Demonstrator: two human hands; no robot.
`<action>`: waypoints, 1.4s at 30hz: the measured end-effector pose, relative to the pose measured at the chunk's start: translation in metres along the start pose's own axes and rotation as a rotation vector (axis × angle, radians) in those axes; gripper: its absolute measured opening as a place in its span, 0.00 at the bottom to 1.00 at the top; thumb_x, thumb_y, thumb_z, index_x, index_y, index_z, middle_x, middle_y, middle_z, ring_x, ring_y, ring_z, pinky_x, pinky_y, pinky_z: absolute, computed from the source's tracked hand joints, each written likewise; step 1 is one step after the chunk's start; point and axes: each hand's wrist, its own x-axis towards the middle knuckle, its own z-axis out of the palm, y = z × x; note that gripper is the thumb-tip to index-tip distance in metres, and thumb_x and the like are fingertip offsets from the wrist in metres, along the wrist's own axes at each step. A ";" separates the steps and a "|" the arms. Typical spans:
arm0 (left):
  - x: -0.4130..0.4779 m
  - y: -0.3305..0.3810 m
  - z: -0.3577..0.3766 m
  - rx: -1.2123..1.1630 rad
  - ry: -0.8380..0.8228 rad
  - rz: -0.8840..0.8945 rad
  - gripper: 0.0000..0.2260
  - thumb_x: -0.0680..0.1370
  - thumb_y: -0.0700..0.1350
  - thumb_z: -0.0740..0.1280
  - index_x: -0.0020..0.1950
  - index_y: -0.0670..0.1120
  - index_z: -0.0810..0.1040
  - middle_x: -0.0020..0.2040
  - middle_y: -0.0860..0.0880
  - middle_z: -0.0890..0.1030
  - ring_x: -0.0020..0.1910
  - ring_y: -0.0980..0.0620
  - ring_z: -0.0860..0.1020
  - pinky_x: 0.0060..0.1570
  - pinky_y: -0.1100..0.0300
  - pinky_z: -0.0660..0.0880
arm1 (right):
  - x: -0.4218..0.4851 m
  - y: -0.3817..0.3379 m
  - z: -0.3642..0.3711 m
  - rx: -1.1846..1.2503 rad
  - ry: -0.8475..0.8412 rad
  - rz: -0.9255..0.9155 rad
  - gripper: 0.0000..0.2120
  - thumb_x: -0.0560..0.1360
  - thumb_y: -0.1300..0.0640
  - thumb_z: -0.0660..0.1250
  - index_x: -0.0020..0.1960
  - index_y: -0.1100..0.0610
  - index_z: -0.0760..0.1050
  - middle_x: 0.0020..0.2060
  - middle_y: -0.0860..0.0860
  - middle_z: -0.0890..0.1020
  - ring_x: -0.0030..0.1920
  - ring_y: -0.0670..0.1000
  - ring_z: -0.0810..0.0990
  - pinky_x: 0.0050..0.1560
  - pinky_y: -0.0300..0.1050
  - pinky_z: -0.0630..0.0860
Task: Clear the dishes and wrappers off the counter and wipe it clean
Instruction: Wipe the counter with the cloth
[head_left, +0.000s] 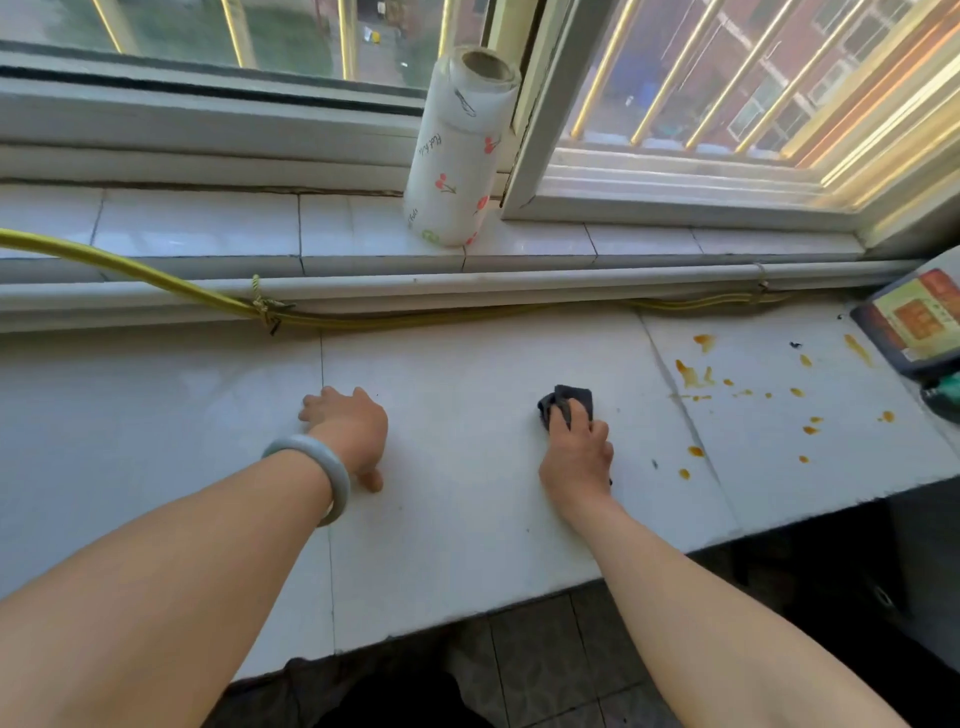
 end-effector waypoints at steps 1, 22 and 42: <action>0.000 0.000 0.001 -0.016 0.005 0.001 0.48 0.64 0.62 0.77 0.74 0.42 0.60 0.66 0.38 0.69 0.63 0.39 0.70 0.63 0.48 0.72 | -0.001 0.013 -0.001 -0.006 0.002 0.037 0.30 0.75 0.67 0.55 0.76 0.54 0.57 0.76 0.54 0.53 0.62 0.59 0.63 0.61 0.50 0.65; -0.009 -0.029 0.031 -0.190 0.173 0.191 0.43 0.69 0.62 0.73 0.76 0.48 0.56 0.75 0.42 0.57 0.73 0.40 0.58 0.63 0.43 0.71 | -0.065 0.015 0.007 0.026 0.007 -0.158 0.32 0.74 0.67 0.57 0.76 0.54 0.57 0.76 0.53 0.54 0.63 0.58 0.62 0.64 0.49 0.63; -0.022 0.027 0.036 -0.334 0.087 0.050 0.35 0.75 0.62 0.64 0.77 0.52 0.56 0.76 0.37 0.54 0.74 0.32 0.52 0.71 0.39 0.60 | -0.065 0.113 0.007 0.025 -0.048 -0.361 0.34 0.70 0.70 0.59 0.75 0.55 0.62 0.75 0.53 0.58 0.62 0.57 0.62 0.65 0.51 0.66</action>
